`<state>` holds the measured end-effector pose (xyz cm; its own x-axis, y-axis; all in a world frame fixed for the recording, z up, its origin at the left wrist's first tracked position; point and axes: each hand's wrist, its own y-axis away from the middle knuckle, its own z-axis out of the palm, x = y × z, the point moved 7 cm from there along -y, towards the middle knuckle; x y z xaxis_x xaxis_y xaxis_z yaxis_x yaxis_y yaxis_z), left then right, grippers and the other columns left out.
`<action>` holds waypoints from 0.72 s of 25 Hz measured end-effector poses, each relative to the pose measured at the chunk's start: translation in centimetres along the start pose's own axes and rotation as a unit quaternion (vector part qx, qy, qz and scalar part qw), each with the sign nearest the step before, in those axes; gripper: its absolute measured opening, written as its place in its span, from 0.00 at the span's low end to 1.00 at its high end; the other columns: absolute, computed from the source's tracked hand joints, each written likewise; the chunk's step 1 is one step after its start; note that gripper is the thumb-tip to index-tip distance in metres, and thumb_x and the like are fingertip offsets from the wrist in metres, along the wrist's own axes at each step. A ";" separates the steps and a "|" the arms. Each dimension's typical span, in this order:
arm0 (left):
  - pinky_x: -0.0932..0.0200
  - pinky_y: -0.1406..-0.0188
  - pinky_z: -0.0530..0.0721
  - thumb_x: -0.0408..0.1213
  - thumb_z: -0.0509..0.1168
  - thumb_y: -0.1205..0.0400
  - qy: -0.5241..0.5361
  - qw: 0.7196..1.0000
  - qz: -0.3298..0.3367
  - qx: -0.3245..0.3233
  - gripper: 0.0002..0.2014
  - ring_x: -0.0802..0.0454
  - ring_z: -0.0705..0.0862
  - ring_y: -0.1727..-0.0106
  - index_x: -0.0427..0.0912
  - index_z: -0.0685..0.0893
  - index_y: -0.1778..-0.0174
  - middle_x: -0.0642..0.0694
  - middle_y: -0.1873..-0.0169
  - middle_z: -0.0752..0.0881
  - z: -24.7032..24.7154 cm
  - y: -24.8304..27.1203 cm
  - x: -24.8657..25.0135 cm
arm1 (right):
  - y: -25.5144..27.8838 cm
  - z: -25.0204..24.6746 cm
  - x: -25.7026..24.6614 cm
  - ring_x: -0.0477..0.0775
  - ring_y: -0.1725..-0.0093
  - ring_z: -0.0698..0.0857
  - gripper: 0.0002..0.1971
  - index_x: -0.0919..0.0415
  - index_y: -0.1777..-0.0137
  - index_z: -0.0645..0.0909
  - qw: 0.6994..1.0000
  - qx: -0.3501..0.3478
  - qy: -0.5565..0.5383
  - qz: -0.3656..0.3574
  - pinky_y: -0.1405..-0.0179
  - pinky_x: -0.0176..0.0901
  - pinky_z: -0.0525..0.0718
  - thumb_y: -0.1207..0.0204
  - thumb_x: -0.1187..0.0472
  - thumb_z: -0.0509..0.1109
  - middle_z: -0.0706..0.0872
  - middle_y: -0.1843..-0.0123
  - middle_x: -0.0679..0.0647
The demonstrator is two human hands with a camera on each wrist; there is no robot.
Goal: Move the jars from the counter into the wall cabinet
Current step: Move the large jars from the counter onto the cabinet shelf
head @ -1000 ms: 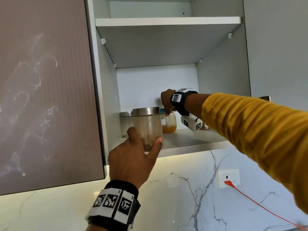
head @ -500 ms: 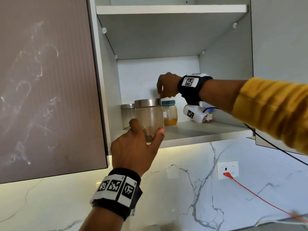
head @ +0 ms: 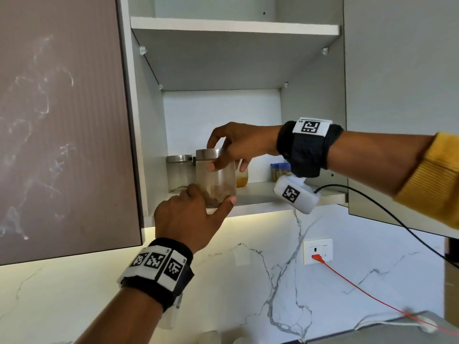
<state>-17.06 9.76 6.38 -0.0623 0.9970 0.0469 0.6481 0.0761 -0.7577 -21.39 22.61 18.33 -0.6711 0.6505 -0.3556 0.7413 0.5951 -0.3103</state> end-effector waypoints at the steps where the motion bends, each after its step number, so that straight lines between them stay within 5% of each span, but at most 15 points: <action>1: 0.52 0.57 0.86 0.84 0.34 0.26 -0.008 1.000 0.007 -0.023 0.48 0.47 0.87 0.59 0.48 0.83 0.44 0.51 0.56 0.89 0.4 -0.4 0.2 | 0.1 -0.5 0.6 0.64 0.47 0.94 0.27 0.49 0.31 0.81 1.000 0.003 -0.001 0.012 0.49 0.55 0.96 0.28 0.46 0.84 0.91 0.39 0.60; 3: 0.49 0.48 0.86 0.85 0.30 0.29 -0.014 0.997 0.024 -0.072 0.51 0.47 0.89 0.49 0.53 0.85 0.40 0.51 0.46 0.90 1.2 -1.1 0.3 | 0.3 -1.5 1.8 0.66 0.44 0.94 0.27 0.49 0.31 0.80 0.999 0.003 0.012 0.033 0.47 0.56 0.96 0.27 0.47 0.84 0.91 0.40 0.60; 8: 0.49 0.47 0.78 0.83 0.29 0.27 -0.021 0.989 0.050 -0.140 0.51 0.46 0.85 0.36 0.54 0.82 0.30 0.51 0.32 0.86 1.4 -1.6 0.6 | 0.5 -3.9 6.4 0.61 0.51 0.91 0.29 0.53 0.30 0.78 0.993 0.003 0.060 0.102 0.47 0.56 0.95 0.27 0.50 0.85 0.88 0.37 0.61; 13: 0.47 0.41 0.77 0.82 0.32 0.25 0.002 0.984 0.042 -0.173 0.49 0.44 0.83 0.34 0.54 0.81 0.29 0.50 0.30 0.84 1.1 -1.2 0.6 | -0.7 -5.2 10.8 0.62 0.44 0.92 0.31 0.51 0.28 0.78 0.979 0.011 0.109 0.170 0.53 0.52 0.94 0.27 0.46 0.85 0.86 0.36 0.60; 18: 0.49 0.44 0.76 0.83 0.32 0.26 0.004 0.985 0.038 -0.167 0.49 0.45 0.85 0.36 0.56 0.82 0.30 0.53 0.32 0.86 1.4 -1.2 0.1 | -3.5 -5.5 12.5 0.53 0.62 0.85 0.29 0.56 0.25 0.80 0.949 0.037 0.260 0.177 0.71 0.38 0.77 0.22 0.46 0.80 0.85 0.58 0.52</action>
<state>-18.94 9.77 6.34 0.0021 1.0000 0.0049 0.8644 0.0006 -0.5028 -32.44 31.27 19.77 -0.2804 0.9595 0.0278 0.9067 0.2743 -0.3203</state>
